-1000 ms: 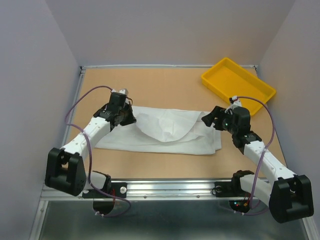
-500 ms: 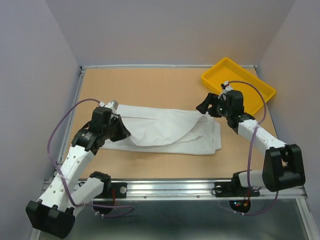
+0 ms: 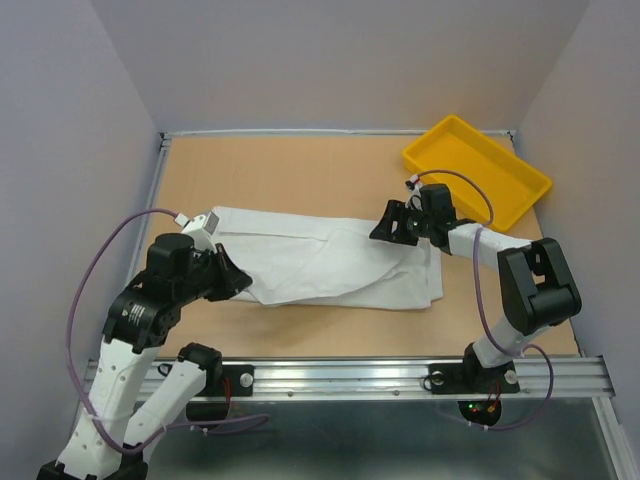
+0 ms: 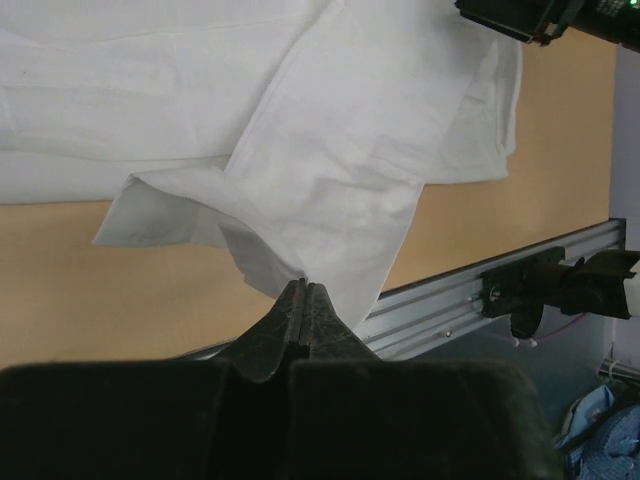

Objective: Fold and stack the long sleeve shirts
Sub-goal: Fold the shirt

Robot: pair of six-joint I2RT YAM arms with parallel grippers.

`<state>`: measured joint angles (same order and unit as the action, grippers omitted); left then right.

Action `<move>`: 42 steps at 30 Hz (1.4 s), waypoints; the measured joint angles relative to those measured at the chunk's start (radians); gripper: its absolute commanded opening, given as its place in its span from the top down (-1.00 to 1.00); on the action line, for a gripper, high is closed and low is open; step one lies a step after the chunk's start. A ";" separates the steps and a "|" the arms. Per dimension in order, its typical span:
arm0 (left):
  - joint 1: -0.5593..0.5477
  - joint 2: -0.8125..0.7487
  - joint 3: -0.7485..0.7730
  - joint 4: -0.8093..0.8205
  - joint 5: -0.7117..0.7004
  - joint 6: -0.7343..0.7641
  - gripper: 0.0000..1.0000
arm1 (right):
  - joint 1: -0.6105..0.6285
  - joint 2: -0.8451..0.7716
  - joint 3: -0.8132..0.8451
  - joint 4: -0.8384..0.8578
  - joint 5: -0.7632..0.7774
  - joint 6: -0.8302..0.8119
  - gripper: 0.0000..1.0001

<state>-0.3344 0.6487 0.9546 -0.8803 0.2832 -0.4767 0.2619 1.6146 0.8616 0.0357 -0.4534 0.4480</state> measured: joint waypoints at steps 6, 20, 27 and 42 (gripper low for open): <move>0.000 -0.044 0.052 -0.070 0.013 0.027 1.00 | 0.016 0.028 -0.001 0.000 -0.008 -0.007 -0.36; 0.000 -0.088 0.021 -0.039 0.329 0.058 1.00 | 0.020 0.036 -0.011 -0.065 0.055 -0.059 -0.26; 0.000 -0.105 -0.021 0.008 0.456 0.068 1.00 | 0.082 0.036 0.074 -0.114 0.054 -0.089 -0.20; 0.000 -0.105 -0.038 0.009 0.525 0.103 1.00 | 0.291 0.277 0.267 -0.106 0.049 -0.139 -0.13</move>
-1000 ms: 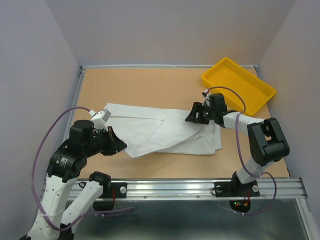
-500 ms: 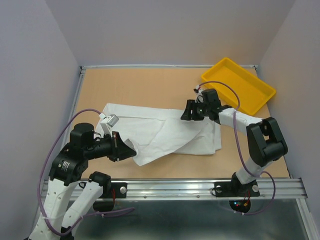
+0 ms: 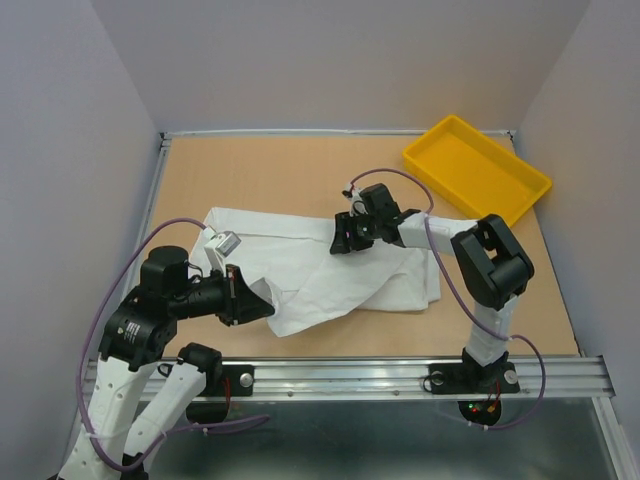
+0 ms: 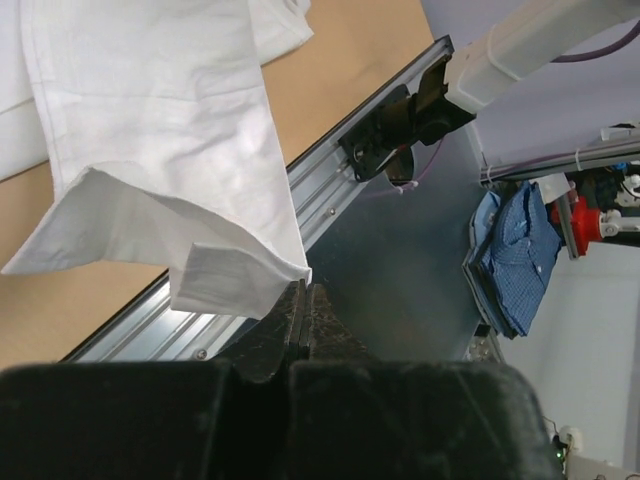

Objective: Fold and stack the long sleeve shirts
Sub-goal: Fold the shirt

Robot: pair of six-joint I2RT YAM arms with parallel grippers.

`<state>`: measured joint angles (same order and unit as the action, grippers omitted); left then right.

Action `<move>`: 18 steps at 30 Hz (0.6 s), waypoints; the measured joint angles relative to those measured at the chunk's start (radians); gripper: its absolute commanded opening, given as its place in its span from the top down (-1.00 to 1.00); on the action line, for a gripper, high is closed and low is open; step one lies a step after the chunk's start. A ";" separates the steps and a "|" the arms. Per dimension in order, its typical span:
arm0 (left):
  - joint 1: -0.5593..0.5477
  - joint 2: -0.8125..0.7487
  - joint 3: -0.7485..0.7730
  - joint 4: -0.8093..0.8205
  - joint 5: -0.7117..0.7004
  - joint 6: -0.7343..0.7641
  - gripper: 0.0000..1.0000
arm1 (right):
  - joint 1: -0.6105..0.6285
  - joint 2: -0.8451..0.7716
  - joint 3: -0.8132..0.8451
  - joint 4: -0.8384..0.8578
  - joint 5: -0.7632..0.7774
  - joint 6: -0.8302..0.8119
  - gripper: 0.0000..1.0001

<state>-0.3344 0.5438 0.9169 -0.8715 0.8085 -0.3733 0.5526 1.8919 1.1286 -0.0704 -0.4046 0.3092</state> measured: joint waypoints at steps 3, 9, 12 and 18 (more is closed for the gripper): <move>0.000 -0.002 0.000 0.003 0.015 0.002 1.00 | 0.009 0.000 0.000 -0.001 -0.024 -0.011 -0.14; 0.000 0.007 0.006 0.048 0.019 -0.019 1.00 | 0.012 -0.042 -0.031 -0.021 -0.010 -0.042 -0.29; 0.000 0.032 0.013 0.094 0.003 -0.050 1.00 | 0.012 -0.103 -0.043 -0.045 0.029 -0.060 -0.35; 0.000 0.113 0.036 0.205 -0.125 -0.161 1.00 | 0.012 -0.259 -0.055 -0.056 0.135 -0.077 -0.43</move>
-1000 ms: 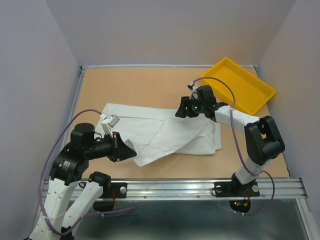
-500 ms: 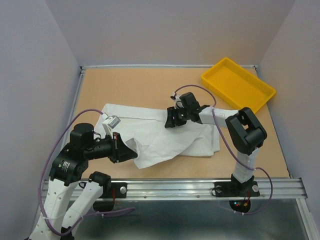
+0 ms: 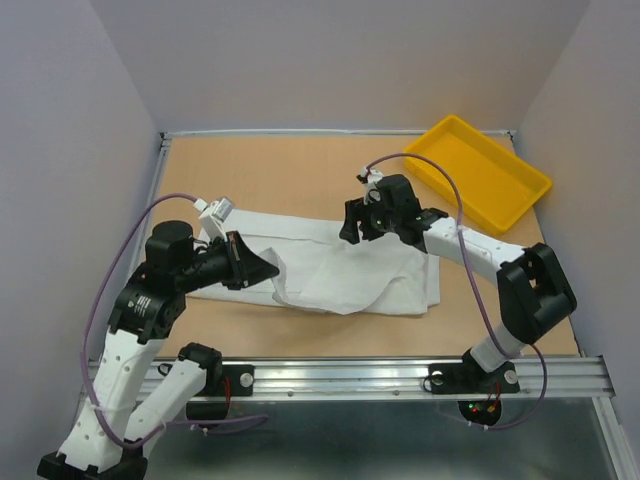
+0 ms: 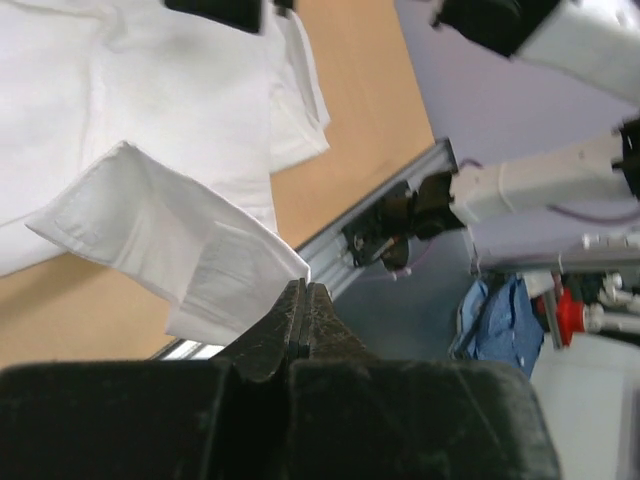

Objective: Fold and stack the long sleeve shirts
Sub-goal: Fold the shirt

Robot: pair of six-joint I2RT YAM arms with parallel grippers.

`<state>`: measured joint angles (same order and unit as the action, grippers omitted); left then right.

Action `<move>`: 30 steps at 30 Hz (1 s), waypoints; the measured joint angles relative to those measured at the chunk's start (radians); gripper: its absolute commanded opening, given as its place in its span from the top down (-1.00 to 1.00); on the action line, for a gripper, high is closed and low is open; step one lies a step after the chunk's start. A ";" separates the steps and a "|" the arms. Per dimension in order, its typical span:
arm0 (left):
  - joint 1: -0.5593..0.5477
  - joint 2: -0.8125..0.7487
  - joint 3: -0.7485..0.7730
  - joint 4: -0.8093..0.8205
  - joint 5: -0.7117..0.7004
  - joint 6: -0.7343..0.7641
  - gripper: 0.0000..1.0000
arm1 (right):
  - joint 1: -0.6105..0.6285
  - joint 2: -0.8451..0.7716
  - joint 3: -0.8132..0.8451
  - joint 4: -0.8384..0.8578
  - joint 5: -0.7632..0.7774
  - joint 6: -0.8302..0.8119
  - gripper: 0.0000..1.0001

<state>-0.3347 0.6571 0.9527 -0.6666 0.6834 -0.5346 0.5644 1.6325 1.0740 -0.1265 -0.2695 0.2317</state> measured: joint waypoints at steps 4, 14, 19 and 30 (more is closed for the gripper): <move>0.000 0.094 0.029 0.057 -0.174 -0.086 1.00 | 0.000 -0.101 -0.041 -0.002 0.092 0.000 -0.47; 0.037 0.393 0.035 0.153 -0.610 -0.253 1.00 | 0.000 -0.291 -0.156 -0.013 0.223 0.000 -0.48; 0.142 0.503 0.035 0.200 -0.724 -0.274 1.00 | 0.000 -0.323 -0.182 -0.025 0.214 0.000 -0.48; 0.237 0.811 0.106 0.251 -0.779 -0.162 -0.09 | 0.000 -0.328 -0.191 -0.031 0.101 -0.025 -0.49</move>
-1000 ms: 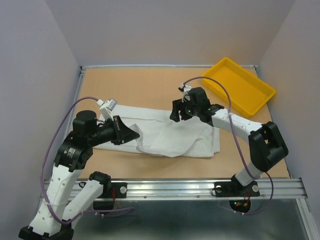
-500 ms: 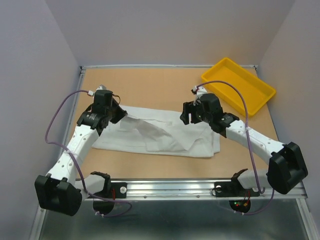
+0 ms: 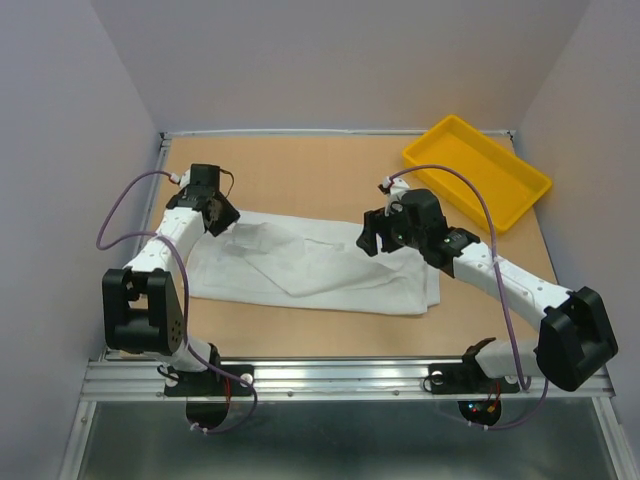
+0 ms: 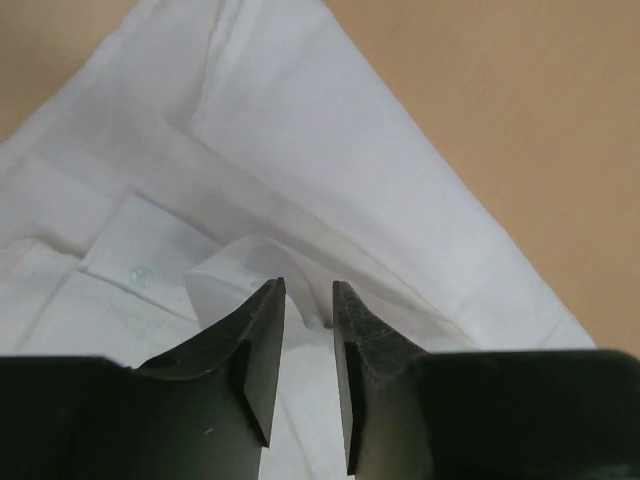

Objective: Fold and stack the long sleeve shirts
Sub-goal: Fold the shirt

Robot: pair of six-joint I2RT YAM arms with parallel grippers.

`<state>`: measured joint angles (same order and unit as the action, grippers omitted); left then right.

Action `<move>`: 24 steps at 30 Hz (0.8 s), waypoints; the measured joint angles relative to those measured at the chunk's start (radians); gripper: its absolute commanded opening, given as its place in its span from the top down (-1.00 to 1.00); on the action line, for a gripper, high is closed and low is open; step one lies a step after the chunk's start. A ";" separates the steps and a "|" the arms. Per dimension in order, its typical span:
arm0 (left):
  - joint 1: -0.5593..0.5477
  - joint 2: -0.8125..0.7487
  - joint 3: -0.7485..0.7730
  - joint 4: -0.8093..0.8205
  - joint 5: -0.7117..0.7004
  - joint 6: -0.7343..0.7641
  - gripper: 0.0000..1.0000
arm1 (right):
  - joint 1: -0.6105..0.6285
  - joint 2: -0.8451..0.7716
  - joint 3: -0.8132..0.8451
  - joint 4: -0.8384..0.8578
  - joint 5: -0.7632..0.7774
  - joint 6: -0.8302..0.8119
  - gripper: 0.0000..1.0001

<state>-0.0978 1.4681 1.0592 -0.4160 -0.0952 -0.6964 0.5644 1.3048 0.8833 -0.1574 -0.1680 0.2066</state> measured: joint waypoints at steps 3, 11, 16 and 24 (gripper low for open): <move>0.040 0.027 0.037 0.011 0.000 0.038 -0.47 | 0.000 0.000 0.000 0.000 -0.014 -0.003 -0.49; 0.104 -0.042 -0.004 0.084 0.002 0.152 -0.32 | 0.000 -0.026 -0.044 0.000 -0.028 -0.005 -0.49; 0.121 -0.098 -0.140 0.134 0.029 0.205 -0.20 | 0.000 -0.029 -0.069 -0.008 -0.039 -0.005 -0.49; 0.123 0.017 -0.198 0.201 0.084 0.260 -0.20 | 0.000 -0.055 -0.090 -0.013 -0.041 -0.005 -0.49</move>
<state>0.0254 1.4853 0.8608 -0.2153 -0.0116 -0.4362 0.5644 1.2503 0.7929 -0.1707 -0.2089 0.2016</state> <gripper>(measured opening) 0.603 0.744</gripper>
